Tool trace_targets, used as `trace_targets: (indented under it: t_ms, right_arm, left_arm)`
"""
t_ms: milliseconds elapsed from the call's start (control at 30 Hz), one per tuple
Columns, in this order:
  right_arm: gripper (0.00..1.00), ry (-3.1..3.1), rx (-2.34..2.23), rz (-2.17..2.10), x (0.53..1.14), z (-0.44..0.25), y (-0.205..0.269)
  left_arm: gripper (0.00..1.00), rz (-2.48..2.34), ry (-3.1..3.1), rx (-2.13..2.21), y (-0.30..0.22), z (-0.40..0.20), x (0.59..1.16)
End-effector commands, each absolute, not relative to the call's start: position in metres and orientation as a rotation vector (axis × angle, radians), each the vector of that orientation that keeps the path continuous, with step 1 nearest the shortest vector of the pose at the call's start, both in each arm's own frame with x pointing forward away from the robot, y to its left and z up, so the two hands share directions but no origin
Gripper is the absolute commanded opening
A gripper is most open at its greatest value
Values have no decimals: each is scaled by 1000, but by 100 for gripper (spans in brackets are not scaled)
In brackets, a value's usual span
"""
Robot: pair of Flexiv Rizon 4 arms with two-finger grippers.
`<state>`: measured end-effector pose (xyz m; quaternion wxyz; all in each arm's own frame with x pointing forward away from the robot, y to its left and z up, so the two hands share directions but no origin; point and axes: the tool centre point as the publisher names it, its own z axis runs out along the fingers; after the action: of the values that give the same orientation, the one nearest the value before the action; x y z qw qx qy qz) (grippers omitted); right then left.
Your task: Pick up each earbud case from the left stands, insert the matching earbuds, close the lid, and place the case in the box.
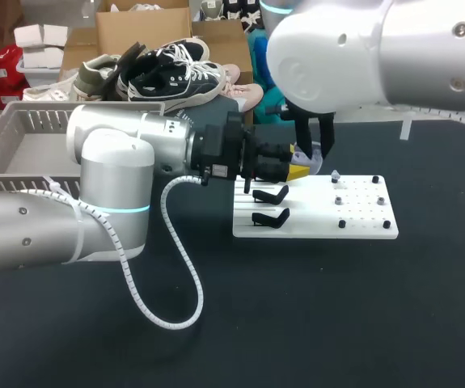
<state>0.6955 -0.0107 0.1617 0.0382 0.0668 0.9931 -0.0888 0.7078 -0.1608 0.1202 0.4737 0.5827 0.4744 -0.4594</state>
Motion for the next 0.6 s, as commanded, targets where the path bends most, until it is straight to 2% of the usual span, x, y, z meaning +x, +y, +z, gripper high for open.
trace_targets:
  t_ms: [33, 433, 567, 600]
  right_arm:
    - [0, 3052, 213, -299, 701, 160, -8]
    - [0, 3079, 282, -310, 702, 160, -11]
    - [16, 3080, 293, -311, 703, 160, -12]
    - [18, 3080, 294, -311, 703, 160, -12]
  left_arm:
    - [0, -1120, 1161, 1423, -161, 121, 707]
    - [0, -1120, 1161, 1423, -161, 121, 707]
    - [0, -1120, 1161, 1423, -161, 121, 707]
    - [0, -1120, 1161, 1423, -161, 121, 707]
